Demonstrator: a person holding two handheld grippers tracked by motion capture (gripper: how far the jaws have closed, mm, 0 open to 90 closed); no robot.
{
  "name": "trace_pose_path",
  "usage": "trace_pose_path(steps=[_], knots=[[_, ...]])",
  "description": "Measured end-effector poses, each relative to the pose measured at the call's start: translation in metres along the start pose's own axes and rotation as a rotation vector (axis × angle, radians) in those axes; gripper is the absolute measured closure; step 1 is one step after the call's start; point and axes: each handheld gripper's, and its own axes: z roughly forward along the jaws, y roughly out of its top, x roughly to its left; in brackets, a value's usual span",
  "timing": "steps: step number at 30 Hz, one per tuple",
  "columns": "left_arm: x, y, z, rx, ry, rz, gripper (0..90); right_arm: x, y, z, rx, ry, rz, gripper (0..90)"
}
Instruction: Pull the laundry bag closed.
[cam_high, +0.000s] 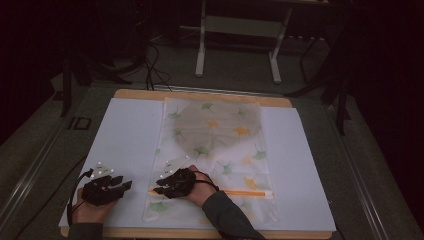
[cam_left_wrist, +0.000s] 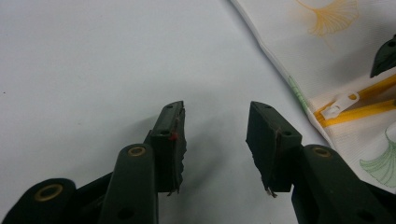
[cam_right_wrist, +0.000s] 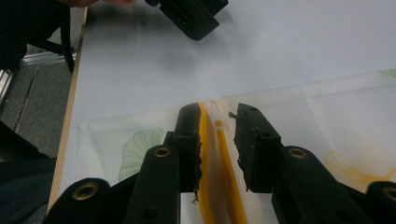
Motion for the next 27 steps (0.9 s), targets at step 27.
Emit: trace_pose_path(steps=[27], knots=[[0.0, 0.0, 0.0, 0.006, -0.008, 0.002, 56.8, -0.001, 0.007, 0.03, 0.099, 0.019, 0.013, 81.4]])
